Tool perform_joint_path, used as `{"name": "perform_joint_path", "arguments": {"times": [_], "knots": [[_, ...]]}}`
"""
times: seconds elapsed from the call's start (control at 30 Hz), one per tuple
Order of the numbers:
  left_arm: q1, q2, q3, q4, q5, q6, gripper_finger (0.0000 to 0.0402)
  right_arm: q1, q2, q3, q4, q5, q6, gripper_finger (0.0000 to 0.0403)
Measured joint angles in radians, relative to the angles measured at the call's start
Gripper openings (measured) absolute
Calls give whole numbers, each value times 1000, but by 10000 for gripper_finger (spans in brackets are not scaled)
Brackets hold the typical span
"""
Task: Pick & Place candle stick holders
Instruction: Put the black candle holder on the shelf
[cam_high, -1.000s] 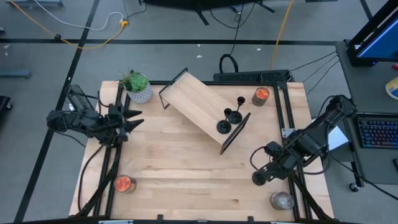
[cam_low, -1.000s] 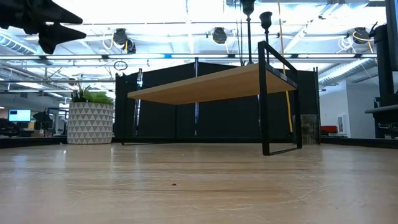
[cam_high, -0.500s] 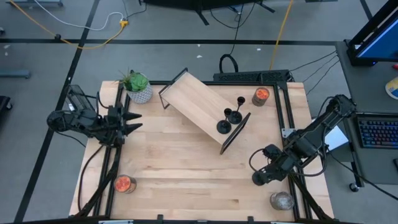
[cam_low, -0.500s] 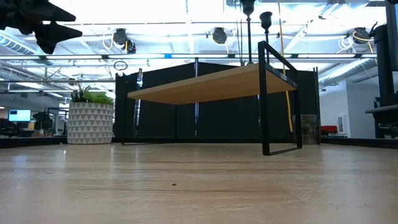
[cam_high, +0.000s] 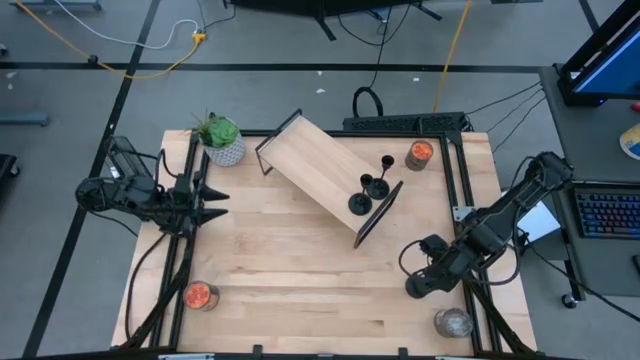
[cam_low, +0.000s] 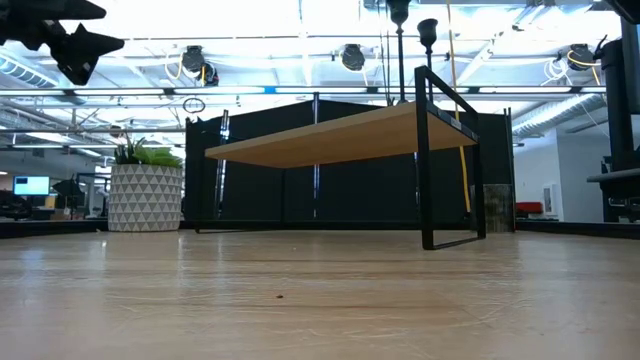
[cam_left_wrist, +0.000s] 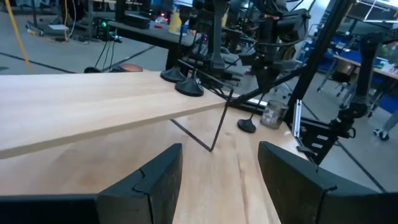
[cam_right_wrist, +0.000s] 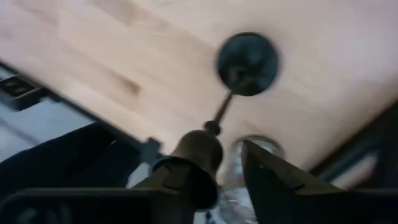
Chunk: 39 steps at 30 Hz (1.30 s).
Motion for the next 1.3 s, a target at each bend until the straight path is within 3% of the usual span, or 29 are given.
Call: {"name": "perform_joint_path", "arguments": {"times": [0.1, 0.23, 0.83, 1.3], "knots": [[0, 0, 0, 1, 0, -4, 216, 0, -2, -35, 64, 2, 0, 60], [0, 0, 0, 10, 0, -7, 216, 0, -3, -44, 21, -3, -1, 21], [0, 4, 0, 69, 0, -133, 216, -55, -55, -51, 71, -17, -118, 21], [0, 81, 0, 70, -1, -190, 216, -233, -32, -34, 412, 2, -387, 10]]}}
